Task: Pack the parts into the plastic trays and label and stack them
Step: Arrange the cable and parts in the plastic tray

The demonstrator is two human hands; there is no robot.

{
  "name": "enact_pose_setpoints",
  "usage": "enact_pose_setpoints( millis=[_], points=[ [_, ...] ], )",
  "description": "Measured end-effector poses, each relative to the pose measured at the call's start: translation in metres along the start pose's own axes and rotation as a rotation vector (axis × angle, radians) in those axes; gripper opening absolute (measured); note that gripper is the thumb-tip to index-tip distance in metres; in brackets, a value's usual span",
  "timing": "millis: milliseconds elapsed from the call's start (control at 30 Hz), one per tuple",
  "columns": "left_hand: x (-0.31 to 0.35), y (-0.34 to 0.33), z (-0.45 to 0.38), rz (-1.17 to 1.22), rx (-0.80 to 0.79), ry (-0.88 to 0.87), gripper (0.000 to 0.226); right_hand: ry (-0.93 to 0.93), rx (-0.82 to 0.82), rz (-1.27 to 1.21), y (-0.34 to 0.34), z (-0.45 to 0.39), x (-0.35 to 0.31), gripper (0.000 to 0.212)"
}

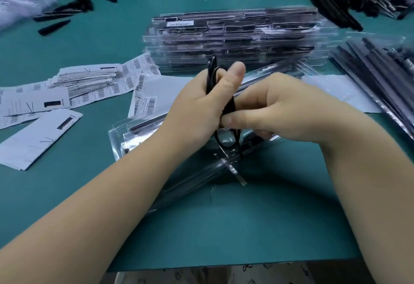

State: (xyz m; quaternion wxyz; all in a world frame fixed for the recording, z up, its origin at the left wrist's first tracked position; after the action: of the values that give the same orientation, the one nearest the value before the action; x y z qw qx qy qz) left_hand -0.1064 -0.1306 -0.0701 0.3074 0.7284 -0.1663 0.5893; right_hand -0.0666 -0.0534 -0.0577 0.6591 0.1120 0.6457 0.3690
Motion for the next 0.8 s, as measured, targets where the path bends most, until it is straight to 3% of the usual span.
enact_pose_setpoints(
  millis=[100, 233, 367, 533, 700, 800],
  points=[
    [0.007, -0.016, 0.000, -0.024, -0.188, -0.042, 0.035, 0.031, 0.078, 0.057, 0.009, 0.003, -0.001, 0.027],
    [0.012, -0.026, 0.005, -0.088, -0.329, -0.083, 0.052, 0.086, 0.120, -0.100, 0.017, 0.006, -0.003, 0.024],
    [0.015, -0.023, 0.007, -0.036, -0.274, -0.126, 0.054, 0.112, -0.085, -0.326, 0.000, 0.007, -0.003, 0.020],
    [0.006, -0.013, 0.003, 0.128, -0.196, -0.110, 0.051, 0.155, -0.114, -0.589, -0.008, 0.002, 0.001, 0.021],
    [0.013, -0.012, 0.008, 0.153, -0.176, -0.190, 0.048, 0.155, -0.028, -0.506, -0.003, -0.004, 0.009, 0.015],
    [0.019, -0.009, 0.008, 0.066, -0.152, -0.229, 0.043, 0.194, -0.077, -0.556, -0.011, -0.006, 0.005, 0.021]
  ],
)
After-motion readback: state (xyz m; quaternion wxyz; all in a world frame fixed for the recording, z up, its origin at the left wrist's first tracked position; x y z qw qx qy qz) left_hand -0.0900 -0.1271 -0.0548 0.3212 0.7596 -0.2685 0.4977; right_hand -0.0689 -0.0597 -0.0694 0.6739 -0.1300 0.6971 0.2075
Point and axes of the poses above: each hand's wrist, its own z-axis away from the middle knuckle, its own y-axis out of the back of the hand, x = y × z, the point moved 9 cm from there along -z, towards the middle knuckle, and after that the axes turned 11 degrees about -x, right-handed, at the moved point
